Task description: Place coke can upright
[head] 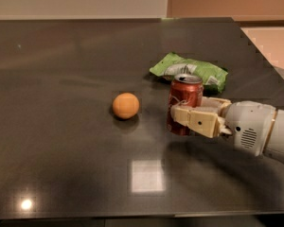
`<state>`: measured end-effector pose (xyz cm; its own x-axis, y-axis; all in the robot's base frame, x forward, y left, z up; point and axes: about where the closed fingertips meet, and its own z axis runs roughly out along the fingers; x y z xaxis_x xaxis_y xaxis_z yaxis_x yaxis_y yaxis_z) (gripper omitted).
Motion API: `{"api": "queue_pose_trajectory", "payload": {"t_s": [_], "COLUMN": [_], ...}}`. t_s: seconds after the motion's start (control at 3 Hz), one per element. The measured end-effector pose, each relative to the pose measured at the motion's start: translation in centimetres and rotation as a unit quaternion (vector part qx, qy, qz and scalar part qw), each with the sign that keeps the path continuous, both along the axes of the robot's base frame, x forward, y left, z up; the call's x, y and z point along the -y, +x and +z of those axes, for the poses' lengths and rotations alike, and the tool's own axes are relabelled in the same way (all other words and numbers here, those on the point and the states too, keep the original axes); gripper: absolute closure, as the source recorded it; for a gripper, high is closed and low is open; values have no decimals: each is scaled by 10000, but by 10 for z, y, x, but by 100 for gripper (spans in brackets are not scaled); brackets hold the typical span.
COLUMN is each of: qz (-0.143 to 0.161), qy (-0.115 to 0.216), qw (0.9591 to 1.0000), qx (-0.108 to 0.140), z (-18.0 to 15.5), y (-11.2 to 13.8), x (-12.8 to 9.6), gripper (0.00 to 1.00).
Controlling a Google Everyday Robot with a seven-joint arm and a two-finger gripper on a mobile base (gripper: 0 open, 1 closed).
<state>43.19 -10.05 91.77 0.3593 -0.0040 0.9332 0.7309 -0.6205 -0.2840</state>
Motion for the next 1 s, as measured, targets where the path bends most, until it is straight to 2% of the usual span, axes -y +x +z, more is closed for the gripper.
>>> {"api": "queue_pose_trajectory", "payload": {"t_s": [0.33,1.0], "qz": [6,96], "qy": [34,-451], "qw": [9998,9968], "qx": [174,655], "z": [-4,-19], "y": [-2,-11], "x": [4,10], "gripper": [100,100]}}
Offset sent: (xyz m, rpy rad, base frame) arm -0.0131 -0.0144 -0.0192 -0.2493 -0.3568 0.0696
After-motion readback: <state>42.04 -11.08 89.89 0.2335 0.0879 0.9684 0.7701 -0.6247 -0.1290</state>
